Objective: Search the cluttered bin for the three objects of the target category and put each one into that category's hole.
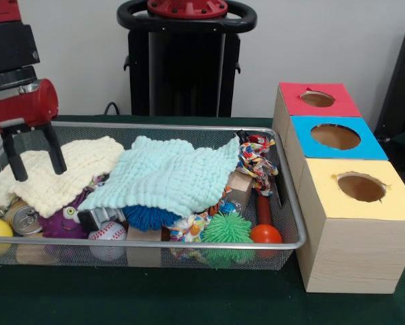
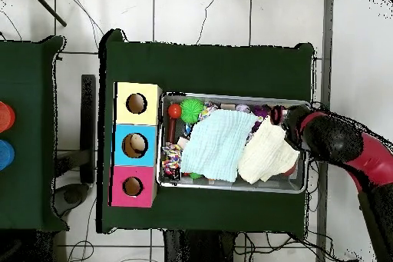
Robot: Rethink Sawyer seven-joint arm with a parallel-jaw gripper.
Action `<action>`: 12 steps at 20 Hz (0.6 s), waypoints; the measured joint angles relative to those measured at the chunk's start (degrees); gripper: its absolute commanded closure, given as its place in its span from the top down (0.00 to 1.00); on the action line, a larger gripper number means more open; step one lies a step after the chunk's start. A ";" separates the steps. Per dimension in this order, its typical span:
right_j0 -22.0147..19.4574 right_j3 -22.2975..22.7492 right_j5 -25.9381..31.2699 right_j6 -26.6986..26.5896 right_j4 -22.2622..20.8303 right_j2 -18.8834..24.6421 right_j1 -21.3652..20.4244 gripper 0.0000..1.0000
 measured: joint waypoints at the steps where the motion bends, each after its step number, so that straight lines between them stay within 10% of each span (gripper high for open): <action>1: 0.44 -0.04 -0.20 0.00 0.24 -0.66 -0.04 1.00; 12: 4.98 -0.38 -0.88 0.28 2.53 -8.97 -2.87 1.00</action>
